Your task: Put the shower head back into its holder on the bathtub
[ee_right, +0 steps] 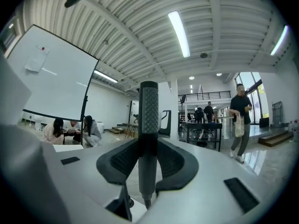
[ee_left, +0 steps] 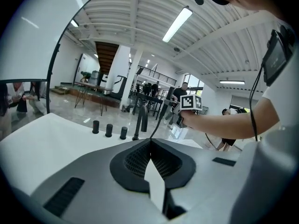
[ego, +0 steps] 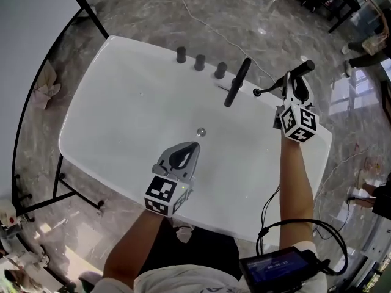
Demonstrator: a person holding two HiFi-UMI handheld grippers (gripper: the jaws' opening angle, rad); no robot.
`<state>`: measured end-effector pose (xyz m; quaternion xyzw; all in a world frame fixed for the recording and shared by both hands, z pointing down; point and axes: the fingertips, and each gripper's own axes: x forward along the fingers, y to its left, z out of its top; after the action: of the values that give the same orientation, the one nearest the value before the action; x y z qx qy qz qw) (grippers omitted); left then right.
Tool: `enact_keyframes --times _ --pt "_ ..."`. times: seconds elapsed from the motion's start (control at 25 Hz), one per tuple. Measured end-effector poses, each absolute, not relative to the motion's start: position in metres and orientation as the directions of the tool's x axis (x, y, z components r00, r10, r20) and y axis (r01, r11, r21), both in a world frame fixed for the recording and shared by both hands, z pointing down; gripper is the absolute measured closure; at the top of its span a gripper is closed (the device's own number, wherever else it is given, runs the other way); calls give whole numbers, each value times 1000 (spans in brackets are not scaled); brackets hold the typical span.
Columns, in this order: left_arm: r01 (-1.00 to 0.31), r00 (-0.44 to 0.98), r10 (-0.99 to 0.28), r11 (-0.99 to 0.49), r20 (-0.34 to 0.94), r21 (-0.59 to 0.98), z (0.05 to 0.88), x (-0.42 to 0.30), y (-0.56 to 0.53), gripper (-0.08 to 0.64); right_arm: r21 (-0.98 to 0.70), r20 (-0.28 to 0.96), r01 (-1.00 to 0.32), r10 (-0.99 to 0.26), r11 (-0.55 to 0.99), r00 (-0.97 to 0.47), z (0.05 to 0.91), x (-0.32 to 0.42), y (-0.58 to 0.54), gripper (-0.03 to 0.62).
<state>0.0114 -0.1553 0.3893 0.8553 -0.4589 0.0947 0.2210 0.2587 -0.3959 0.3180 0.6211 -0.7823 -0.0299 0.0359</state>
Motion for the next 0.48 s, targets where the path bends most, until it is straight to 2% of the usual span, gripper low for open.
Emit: enact_keyframes --times 0.48 --pt "-817 576 -707 -507 409 274 485 12 -175 541 -28 134 -982 -973 185 -187 453 282 -452 468"
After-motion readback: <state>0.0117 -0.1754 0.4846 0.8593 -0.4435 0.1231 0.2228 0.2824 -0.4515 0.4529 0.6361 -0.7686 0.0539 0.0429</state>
